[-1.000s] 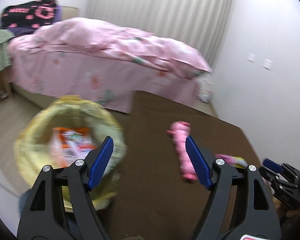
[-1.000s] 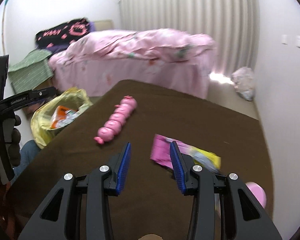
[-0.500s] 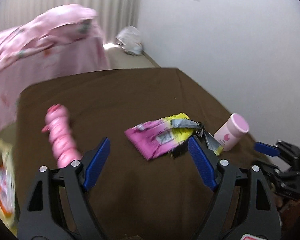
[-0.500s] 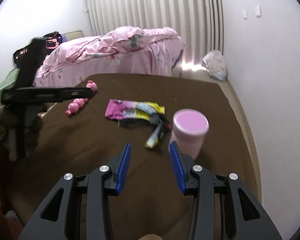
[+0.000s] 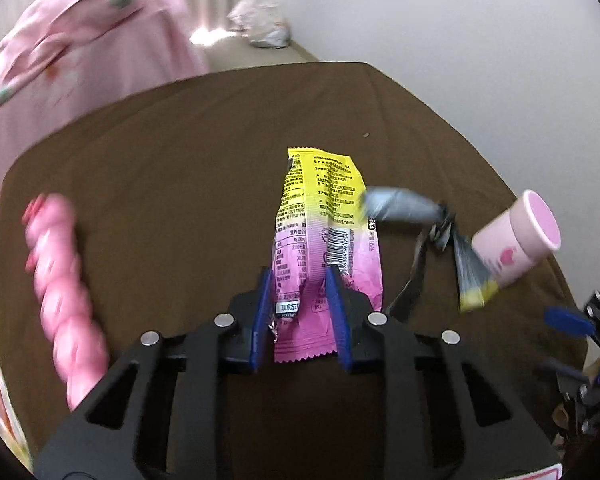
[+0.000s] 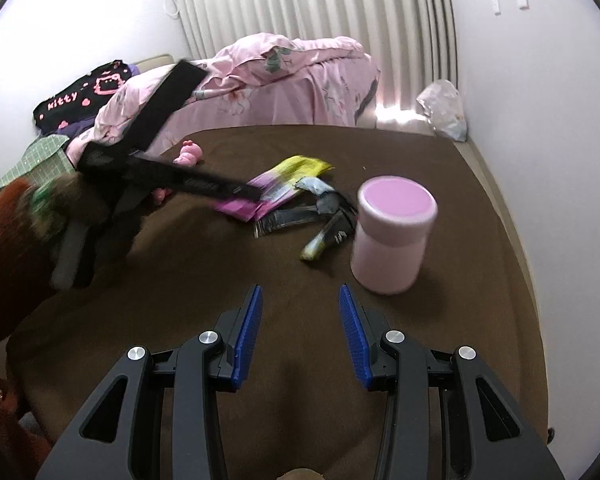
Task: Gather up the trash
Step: 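Move both grippers back over the table toward the remaining wrappers, then grasp the pink-yellow wrapper with the left gripper while the right gripper grasps the black wrapper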
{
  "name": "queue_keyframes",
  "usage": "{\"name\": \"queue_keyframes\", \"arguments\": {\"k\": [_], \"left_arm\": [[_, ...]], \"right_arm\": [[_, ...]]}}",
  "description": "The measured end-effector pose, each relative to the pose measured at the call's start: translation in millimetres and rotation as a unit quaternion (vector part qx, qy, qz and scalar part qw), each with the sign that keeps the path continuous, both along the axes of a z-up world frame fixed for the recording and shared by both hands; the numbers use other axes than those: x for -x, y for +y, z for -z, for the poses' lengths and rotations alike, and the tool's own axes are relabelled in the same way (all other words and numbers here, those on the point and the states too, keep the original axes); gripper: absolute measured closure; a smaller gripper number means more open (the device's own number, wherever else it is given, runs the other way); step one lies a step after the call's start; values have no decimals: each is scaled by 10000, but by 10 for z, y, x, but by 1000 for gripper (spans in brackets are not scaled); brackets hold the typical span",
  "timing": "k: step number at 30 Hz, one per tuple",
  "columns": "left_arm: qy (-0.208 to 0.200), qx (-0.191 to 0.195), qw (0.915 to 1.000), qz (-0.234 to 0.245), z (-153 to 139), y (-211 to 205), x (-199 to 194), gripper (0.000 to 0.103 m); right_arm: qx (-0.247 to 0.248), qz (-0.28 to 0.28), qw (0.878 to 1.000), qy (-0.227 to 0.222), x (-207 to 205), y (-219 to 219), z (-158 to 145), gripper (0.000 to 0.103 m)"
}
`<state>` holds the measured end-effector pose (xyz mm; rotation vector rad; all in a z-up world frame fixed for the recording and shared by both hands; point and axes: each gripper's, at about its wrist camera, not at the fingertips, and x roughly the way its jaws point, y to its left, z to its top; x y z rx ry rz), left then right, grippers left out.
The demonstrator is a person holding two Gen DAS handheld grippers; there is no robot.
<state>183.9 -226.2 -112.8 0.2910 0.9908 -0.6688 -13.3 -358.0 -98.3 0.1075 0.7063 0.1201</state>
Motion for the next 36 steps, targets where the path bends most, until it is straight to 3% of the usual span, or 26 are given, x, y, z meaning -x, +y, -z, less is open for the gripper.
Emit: {"name": "queue_keyframes", "arguments": {"k": [4,7,10,12,14,17,24,30,31,33,34,36], "left_arm": [[-196,-20,9973,-704,-16,372,240,77],[-149,281,9935,-1095,-26,635,371,74],[-93,564,9900,-1289,-19,773,420,66],[-212,594,9895,-1302,-41,835,469,62],[-252,669,9890,-1295,-89,868,501,59],[-207,859,9871,-1336,-143,932,546,54],[-121,1046,9857,-1316,-158,970,530,49],[-202,1221,9846,-1234,-244,978,588,49],[-202,1238,9845,-1223,-248,970,592,49],[-205,1232,9847,-1214,-244,957,596,48],[-198,1220,9849,-1213,-238,954,595,48],[-183,1190,9851,-1229,-226,954,593,48]], "right_arm": [[-141,246,9996,62,-207,28,10,65],[-772,617,9948,255,-377,-58,71,65],[-878,954,9904,476,-552,-89,158,65],[-927,1030,9887,564,-654,-98,181,71],[-615,1031,9910,593,-751,-52,175,86],[-627,894,9916,697,-824,-63,191,96],[-508,213,9943,913,-471,12,180,96],[-115,243,9941,1050,15,-191,104,95],[-170,220,9950,956,67,-227,77,95],[-195,289,9959,836,110,-259,56,75],[-215,276,9963,780,114,-259,58,45],[-385,64,9967,706,113,-237,68,42]]}}
